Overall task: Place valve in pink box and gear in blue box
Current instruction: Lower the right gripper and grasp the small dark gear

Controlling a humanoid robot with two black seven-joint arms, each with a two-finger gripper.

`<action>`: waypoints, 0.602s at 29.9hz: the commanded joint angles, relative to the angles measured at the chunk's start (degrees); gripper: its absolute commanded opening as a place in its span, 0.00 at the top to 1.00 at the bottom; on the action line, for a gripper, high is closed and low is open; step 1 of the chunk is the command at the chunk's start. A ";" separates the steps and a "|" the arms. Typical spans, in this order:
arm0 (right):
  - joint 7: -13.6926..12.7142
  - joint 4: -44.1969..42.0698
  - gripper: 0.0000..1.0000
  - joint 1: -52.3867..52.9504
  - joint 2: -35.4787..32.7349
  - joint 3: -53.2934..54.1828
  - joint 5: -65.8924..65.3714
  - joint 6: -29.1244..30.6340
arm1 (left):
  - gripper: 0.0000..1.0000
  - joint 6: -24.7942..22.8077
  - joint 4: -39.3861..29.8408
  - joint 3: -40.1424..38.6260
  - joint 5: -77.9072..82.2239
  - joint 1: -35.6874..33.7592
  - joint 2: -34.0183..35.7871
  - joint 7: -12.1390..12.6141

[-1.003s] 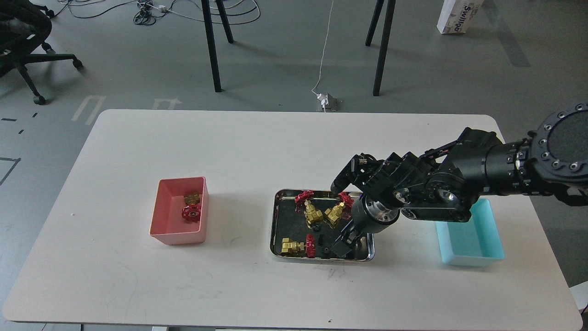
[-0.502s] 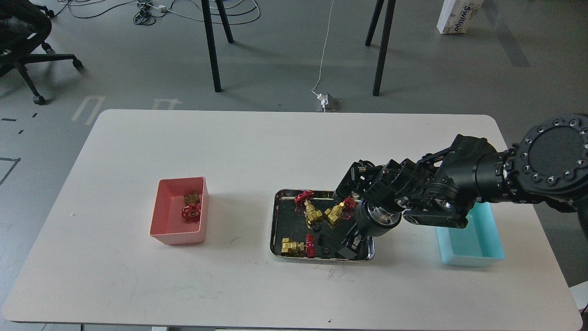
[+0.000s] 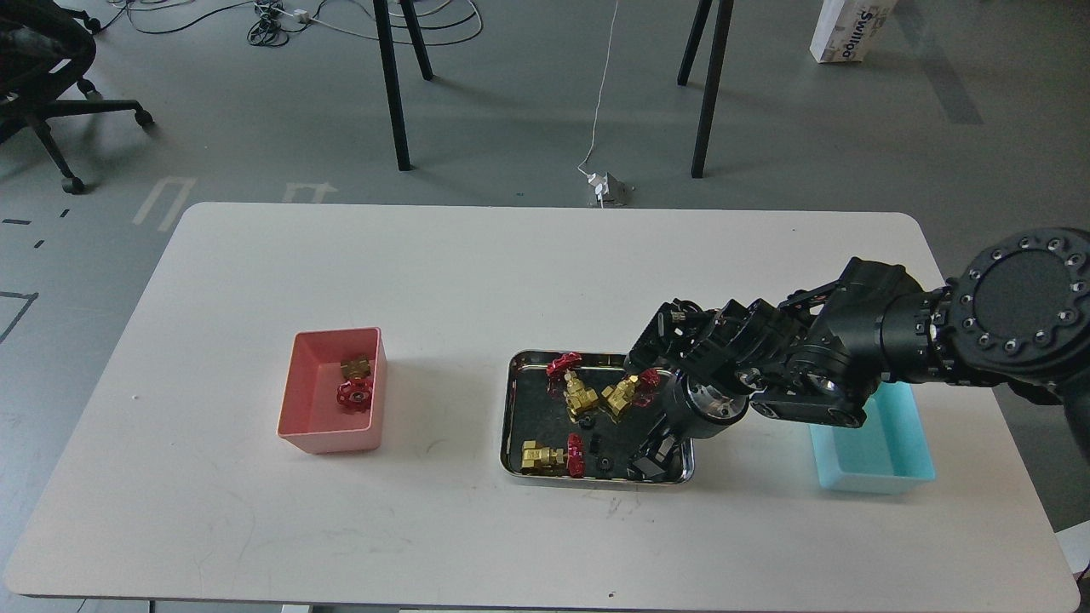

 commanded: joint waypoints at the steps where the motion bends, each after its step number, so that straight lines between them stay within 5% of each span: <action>1: -0.25 -0.20 0.45 -0.13 0.00 -0.01 0.00 0.14 | 0.03 -0.01 0.00 0.00 0.00 0.00 0.05 0.00; 9: -0.86 -0.72 0.76 -0.31 0.00 -0.01 0.09 0.58 | 0.03 -0.01 0.00 0.08 0.09 0.00 0.05 -0.09; 18: -0.95 -0.37 0.92 0.84 0.00 0.87 0.79 1.02 | 0.03 -0.01 0.00 0.17 0.00 0.00 -0.04 0.00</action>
